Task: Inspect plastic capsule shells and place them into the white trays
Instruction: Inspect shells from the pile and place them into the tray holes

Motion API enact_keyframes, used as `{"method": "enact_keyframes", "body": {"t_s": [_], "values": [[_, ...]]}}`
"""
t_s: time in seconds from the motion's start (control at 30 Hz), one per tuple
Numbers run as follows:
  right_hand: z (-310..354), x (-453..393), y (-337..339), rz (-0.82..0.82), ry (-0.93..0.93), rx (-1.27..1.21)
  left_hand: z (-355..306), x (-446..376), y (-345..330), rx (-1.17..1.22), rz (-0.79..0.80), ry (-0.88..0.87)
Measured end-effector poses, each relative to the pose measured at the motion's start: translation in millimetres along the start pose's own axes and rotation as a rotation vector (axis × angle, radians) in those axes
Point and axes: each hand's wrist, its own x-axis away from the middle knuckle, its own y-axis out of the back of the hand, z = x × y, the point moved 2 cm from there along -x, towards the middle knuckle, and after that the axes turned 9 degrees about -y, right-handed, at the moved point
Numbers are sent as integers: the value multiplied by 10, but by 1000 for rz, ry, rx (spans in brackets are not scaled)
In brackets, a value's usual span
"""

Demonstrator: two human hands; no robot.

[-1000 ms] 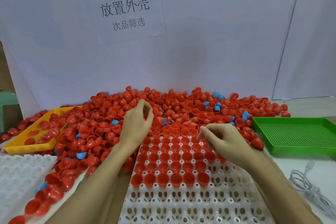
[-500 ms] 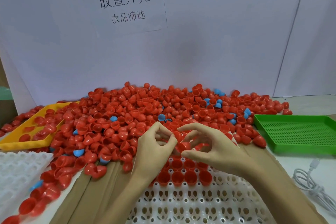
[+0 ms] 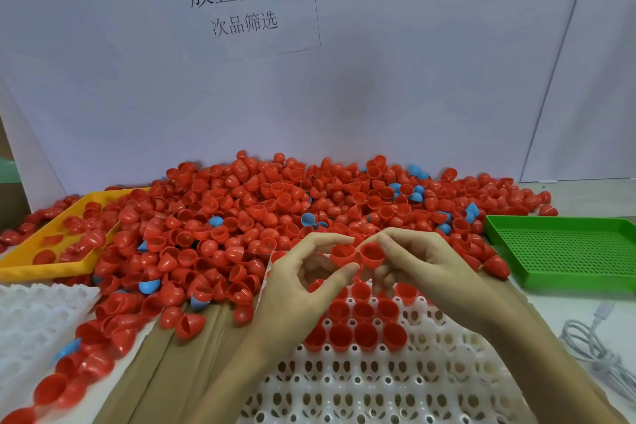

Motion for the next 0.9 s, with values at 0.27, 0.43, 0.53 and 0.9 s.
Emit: {"method": "enact_keyframes", "body": {"t_s": [0.27, 0.43, 0.53, 0.9], "values": [[-16, -19, 14, -37, 36, -3, 16, -4, 33, -31, -111, 18], [-34, -31, 29, -85, 124, 68, 36, -1, 23, 16, -88, 64], [-39, -37, 18, -96, 166, 211, 47, 11, 11, -1, -68, 67], [-52, -25, -12, -114, 143, 281, 88, -8, 5, 244, -168, 209]]}}
